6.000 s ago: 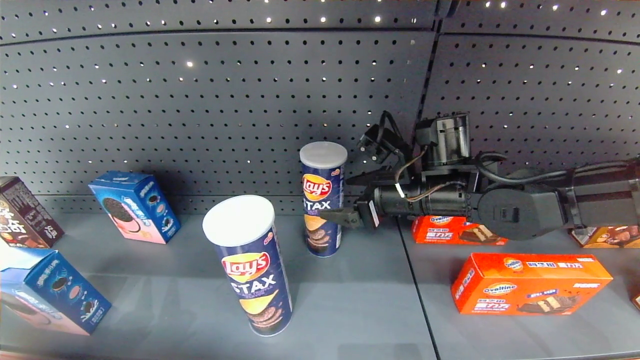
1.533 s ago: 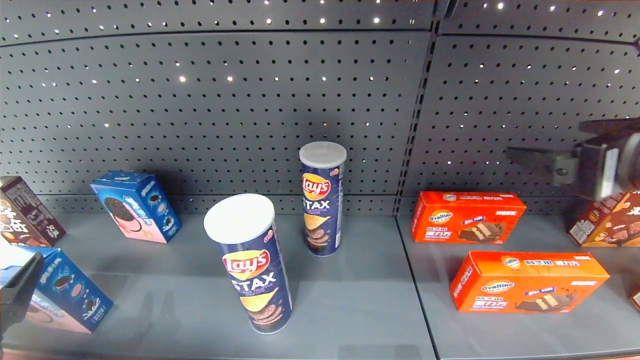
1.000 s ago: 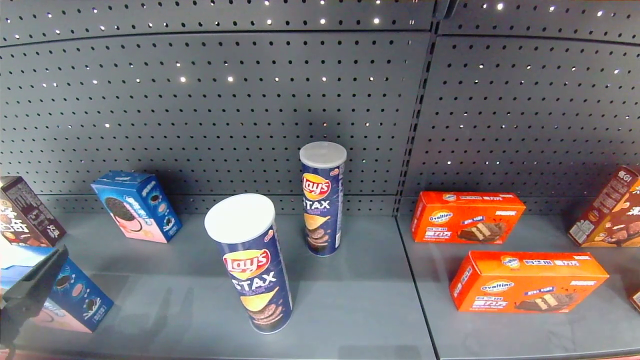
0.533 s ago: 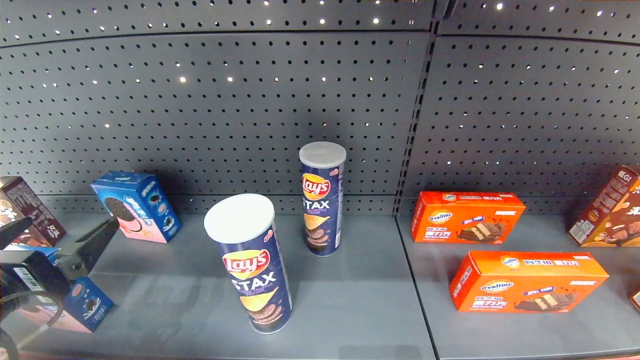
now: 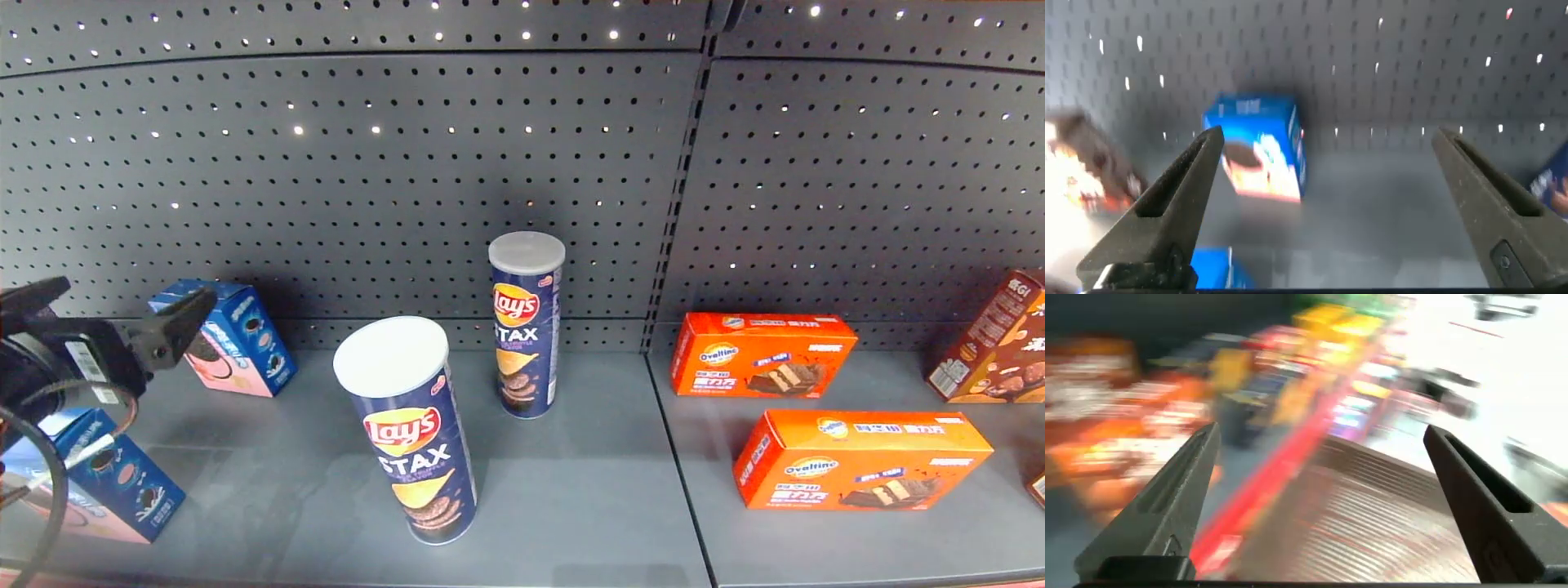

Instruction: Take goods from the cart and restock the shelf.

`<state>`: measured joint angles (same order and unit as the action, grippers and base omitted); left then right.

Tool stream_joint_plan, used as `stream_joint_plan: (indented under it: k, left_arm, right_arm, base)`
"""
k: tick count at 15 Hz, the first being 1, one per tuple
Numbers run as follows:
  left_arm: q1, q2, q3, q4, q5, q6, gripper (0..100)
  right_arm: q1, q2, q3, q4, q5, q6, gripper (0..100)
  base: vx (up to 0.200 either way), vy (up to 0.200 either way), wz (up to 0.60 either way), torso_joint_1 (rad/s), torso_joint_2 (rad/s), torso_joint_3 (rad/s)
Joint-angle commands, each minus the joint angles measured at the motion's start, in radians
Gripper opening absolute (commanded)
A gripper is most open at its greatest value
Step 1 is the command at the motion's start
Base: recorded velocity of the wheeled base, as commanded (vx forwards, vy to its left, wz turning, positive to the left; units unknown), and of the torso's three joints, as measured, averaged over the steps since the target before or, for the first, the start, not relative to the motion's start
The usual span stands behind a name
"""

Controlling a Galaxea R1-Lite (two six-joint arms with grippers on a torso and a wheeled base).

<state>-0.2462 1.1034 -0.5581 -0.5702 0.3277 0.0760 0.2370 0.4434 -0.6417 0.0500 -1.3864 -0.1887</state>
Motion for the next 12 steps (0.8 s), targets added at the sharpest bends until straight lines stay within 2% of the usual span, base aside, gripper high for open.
stream_joint_plan:
  k: [1,2,3,5,6,9,12]
  left_arm:
    - [-0.002,0.101,-0.111,0.001,0.002,0.028,100]
    - [-0.007,0.136,-0.157,0.001,0.004,0.054,100]
    - [-0.01,0.151,-0.183,0.001,0.007,0.065,100]
    - [-0.013,0.174,-0.215,0.0,0.005,0.065,100]
    - [-0.024,0.177,-0.214,0.0,0.007,0.062,100]
    - [-0.062,0.181,-0.19,0.001,0.008,0.057,100]
    - [-0.119,0.197,-0.086,0.0,0.008,0.05,100]
  right_arm:
    - [-0.318,-0.166,0.148,0.004,0.009,-0.021,100]
    - [-0.358,-0.252,0.228,0.005,0.059,-0.026,100]
    - [-0.36,-0.324,0.266,0.007,0.127,-0.061,100]
    - [-0.361,-0.348,0.269,-0.012,0.276,-0.094,100]
    - [-0.361,-0.348,0.267,-0.018,0.389,-0.094,100]
    - [-0.361,-0.348,0.264,-0.018,0.417,-0.094,100]
    - [-0.361,-0.348,0.264,-0.018,0.418,-0.094,100]
  base:
    - [0.0,0.0,0.0,0.0,0.0,0.0]
    - [0.0,0.0,0.0,0.0,0.0,0.0]
    - [0.0,0.0,0.0,0.0,0.0,0.0]
    - [0.0,0.0,0.0,0.0,0.0,0.0]
    - [0.0,0.0,0.0,0.0,0.0,0.0]
    - [0.0,0.0,0.0,0.0,0.0,0.0]
    - [0.0,0.0,0.0,0.0,0.0,0.0]
